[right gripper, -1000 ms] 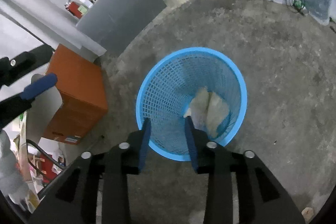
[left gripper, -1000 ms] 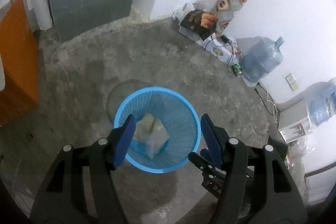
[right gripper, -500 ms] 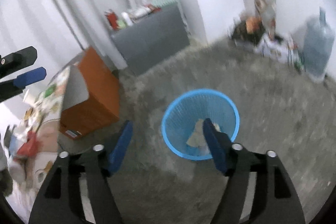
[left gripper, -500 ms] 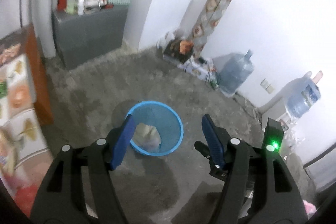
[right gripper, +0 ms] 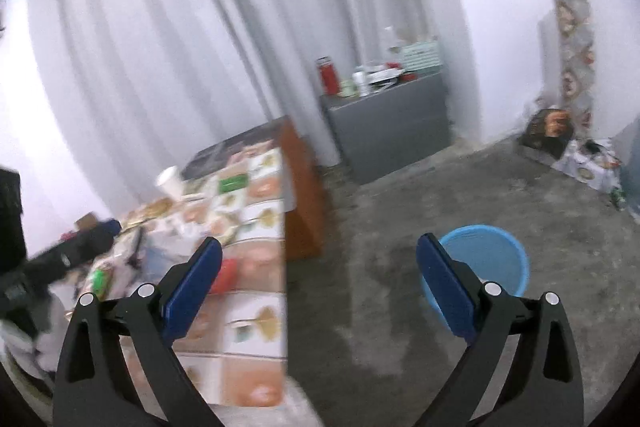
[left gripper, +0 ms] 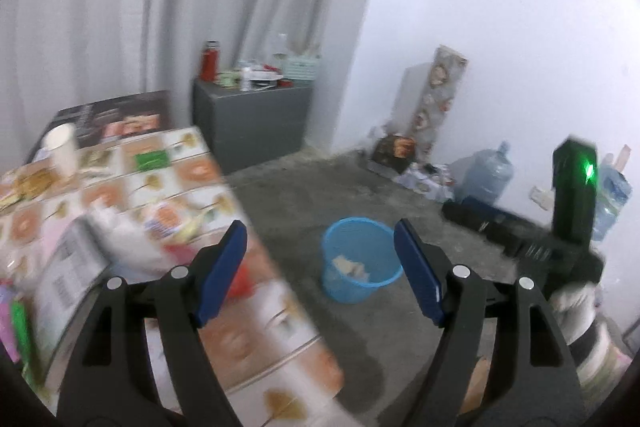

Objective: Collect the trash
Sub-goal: 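Move both tools back over the table toward the white tissue and red wrapper, then grasp the white tissue with the left gripper while the right grasps the red wrapper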

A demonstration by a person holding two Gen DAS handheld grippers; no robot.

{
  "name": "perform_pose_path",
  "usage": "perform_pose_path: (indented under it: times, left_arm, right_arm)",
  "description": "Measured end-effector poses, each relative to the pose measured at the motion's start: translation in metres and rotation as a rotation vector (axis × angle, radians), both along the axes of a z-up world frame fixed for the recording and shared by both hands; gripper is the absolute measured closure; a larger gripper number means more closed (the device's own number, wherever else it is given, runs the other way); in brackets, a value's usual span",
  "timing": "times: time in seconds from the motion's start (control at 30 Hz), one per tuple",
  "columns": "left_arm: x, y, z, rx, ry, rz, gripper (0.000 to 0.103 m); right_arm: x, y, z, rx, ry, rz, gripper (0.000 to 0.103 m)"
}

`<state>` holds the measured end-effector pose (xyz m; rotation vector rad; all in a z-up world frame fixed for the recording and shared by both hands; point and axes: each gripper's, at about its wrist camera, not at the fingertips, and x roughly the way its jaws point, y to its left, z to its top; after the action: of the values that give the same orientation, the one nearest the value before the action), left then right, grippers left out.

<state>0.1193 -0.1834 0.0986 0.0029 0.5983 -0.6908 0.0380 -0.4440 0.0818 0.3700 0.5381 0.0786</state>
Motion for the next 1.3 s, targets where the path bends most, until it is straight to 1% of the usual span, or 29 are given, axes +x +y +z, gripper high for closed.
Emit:
perform_pose_path:
  times: [0.1, 0.23, 0.33, 0.4, 0.53, 0.67, 0.73, 0.77, 0.83, 0.93, 1.0, 1.07, 1.1, 1.13, 1.17, 1.27, 1.3]
  left_arm:
    - [-0.013, 0.038, -0.007, 0.010, -0.010, 0.058, 0.031]
    - [-0.029, 0.080, -0.023, 0.050, -0.033, 0.132, 0.031]
    - [-0.038, 0.102, -0.034, 0.075, -0.050, 0.170, 0.031]
    - [-0.039, 0.113, -0.040, 0.081, -0.046, 0.185, 0.031]
    - [-0.038, 0.134, -0.045, 0.057, -0.029, 0.215, 0.031]
    - [-0.031, 0.161, -0.032, 0.005, -0.007, 0.246, 0.031]
    - [-0.016, 0.174, -0.016, -0.011, 0.019, 0.237, 0.031]
    - [-0.010, 0.177, -0.009, -0.014, 0.026, 0.227, 0.031]
    - [0.011, 0.180, 0.008, 0.000, 0.053, 0.192, 0.031]
    - [0.057, 0.177, 0.031, 0.015, 0.137, 0.123, 0.029]
    - [0.089, 0.168, 0.038, 0.023, 0.201, 0.084, 0.028]
    - [0.116, 0.155, 0.038, 0.066, 0.239, 0.061, 0.028]
    - [0.134, 0.144, 0.034, 0.114, 0.247, 0.057, 0.028]
    - [0.144, 0.138, 0.030, 0.143, 0.251, 0.058, 0.028]
    - [0.159, 0.129, 0.021, 0.187, 0.267, 0.064, 0.028]
    - [0.193, 0.113, -0.003, 0.264, 0.345, 0.071, 0.028]
    - [0.200, 0.110, -0.009, 0.287, 0.364, 0.066, 0.028]
  right_arm:
    - [0.007, 0.022, 0.002, 0.050, 0.033, 0.069, 0.008]
    - [0.020, 0.052, -0.005, 0.124, 0.123, 0.141, 0.008]
    - [0.032, 0.071, -0.012, 0.192, 0.184, 0.186, 0.008]
    - [0.044, 0.083, -0.019, 0.227, 0.227, 0.199, 0.008]
    - [0.076, 0.108, -0.036, 0.245, 0.305, 0.216, 0.012]
    - [0.110, 0.116, -0.062, 0.247, 0.397, 0.199, 0.025]
    - [0.127, 0.120, -0.078, 0.242, 0.442, 0.197, 0.032]
    - [0.133, 0.122, -0.083, 0.236, 0.460, 0.194, 0.034]
    - [0.145, 0.124, -0.096, 0.221, 0.494, 0.182, 0.038]
    - [0.155, 0.127, -0.108, 0.226, 0.521, 0.192, 0.042]
    - [0.159, 0.128, -0.112, 0.227, 0.526, 0.199, 0.043]
    - [0.162, 0.128, -0.117, 0.238, 0.532, 0.211, 0.045]
    - [0.161, 0.127, -0.117, 0.236, 0.527, 0.212, 0.046]
    - [0.163, 0.127, -0.117, 0.230, 0.521, 0.217, 0.047]
    - [0.165, 0.128, -0.117, 0.229, 0.518, 0.220, 0.048]
    - [0.169, 0.126, -0.117, 0.221, 0.521, 0.236, 0.056]
    - [0.170, 0.126, -0.116, 0.207, 0.523, 0.249, 0.060]
